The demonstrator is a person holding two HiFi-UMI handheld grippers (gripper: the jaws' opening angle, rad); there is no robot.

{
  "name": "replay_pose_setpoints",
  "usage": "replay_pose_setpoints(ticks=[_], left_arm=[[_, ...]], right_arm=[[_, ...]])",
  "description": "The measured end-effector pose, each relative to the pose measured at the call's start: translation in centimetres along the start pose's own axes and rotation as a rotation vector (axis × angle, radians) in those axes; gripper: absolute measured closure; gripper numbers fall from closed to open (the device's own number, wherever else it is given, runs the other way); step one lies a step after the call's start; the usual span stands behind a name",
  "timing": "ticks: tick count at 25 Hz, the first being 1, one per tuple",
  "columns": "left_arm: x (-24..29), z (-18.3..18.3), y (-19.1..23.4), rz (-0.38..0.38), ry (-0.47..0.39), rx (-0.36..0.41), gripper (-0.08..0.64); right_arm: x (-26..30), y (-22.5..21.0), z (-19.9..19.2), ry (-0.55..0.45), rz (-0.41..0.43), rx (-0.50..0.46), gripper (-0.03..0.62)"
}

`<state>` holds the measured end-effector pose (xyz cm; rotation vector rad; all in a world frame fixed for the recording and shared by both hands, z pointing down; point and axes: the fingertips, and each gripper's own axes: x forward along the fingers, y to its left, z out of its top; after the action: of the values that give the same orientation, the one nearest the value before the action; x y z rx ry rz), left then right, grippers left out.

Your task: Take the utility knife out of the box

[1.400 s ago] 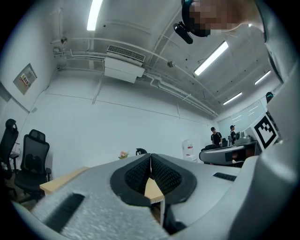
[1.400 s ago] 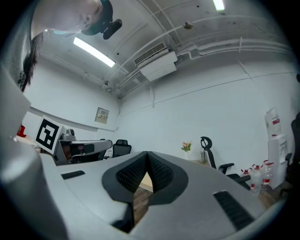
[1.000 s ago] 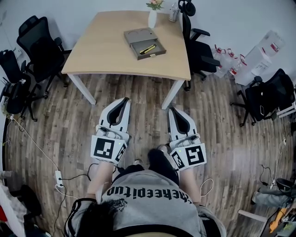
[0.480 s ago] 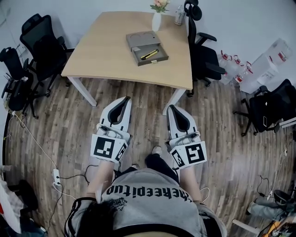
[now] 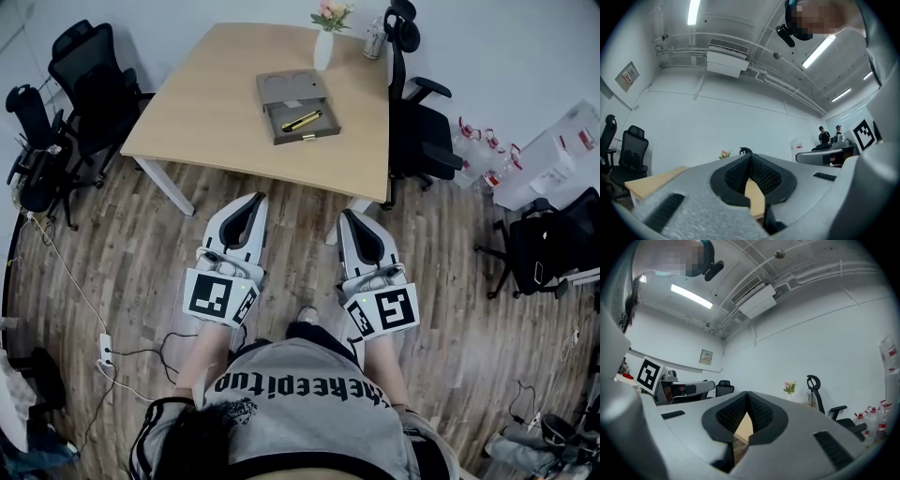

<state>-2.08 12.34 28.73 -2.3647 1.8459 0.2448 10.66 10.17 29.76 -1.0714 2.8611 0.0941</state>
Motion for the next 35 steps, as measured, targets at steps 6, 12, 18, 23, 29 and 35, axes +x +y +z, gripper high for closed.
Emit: replay_pose_setpoints(ticks=[6,12,18,23,29,35], left_arm=[[3.1,-0.7,-1.3,0.024,0.002,0.011,0.541],[5.6,-0.9,-2.5,0.061,-0.005,0.015,0.541],[6.6,-1.5,-3.3,0.084,0.006,0.025,0.541],[6.9,-1.7,-3.1,0.106,0.019,0.032,0.541],[7.5,-2.2,-1.5,0.117,0.026,0.024,0.541],[9.6,-2.3,-0.1,0.085,0.018,0.018,0.541]], right_arm=[[0.7,-3.6,-0.3,-0.005,0.029,0.01,0.586],[0.8,-6.6,-0.4,-0.005,0.061,0.016,0.586],[1.0,-8.3,-0.8,-0.007,0.083,0.035,0.586],[1.7,-8.6,-1.5,0.002,0.104,0.059,0.586],[3.3,-8.6,-1.9,0.004,0.11,0.061,0.586],[5.4,-9.5,-1.9,0.006,0.084,0.056,0.586]])
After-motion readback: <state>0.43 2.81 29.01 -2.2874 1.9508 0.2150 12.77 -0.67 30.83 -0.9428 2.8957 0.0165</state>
